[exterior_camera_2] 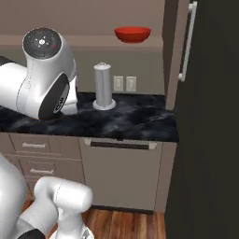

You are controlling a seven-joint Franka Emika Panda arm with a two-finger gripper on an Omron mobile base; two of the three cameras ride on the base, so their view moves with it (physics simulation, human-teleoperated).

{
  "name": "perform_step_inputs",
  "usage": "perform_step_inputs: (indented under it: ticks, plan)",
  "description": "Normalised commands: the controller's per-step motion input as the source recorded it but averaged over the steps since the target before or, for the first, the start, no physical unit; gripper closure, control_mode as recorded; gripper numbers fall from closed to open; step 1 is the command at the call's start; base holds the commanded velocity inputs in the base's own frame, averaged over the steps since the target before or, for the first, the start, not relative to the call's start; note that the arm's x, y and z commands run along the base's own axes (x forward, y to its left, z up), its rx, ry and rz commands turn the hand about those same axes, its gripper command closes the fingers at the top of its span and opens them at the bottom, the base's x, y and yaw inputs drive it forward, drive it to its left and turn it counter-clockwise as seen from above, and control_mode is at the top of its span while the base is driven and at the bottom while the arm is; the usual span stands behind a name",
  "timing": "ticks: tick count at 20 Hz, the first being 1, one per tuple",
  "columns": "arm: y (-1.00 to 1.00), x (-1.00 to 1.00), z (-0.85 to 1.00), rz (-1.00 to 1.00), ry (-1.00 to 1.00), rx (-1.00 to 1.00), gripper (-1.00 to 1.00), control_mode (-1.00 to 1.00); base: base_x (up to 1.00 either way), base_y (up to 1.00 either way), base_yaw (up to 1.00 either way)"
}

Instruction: Pick up the bowls from the cabinet and place each bowl in front of a stool on the dining counter.

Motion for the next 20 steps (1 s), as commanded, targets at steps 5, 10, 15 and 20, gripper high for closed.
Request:
perform_step_inputs:
  ticks: [5,10,15,20]
  plan:
    - [0.0,0.0,0.0,0.0,0.0,0.0,-1.0,1.0,0.49,0.01,-0.38]
    - [0.0,0.0,0.0,0.0,0.0,0.0,-1.0,1.0,0.77,0.0,0.13]
    - [0.0,0.0,0.0,0.0,0.0,0.0,-1.0,1.0,0.96,0.0,0.28]
    - [0.0,0.0,0.0,0.0,0.0,0.0,-1.0,1.0,0.69,-0.06,0.24]
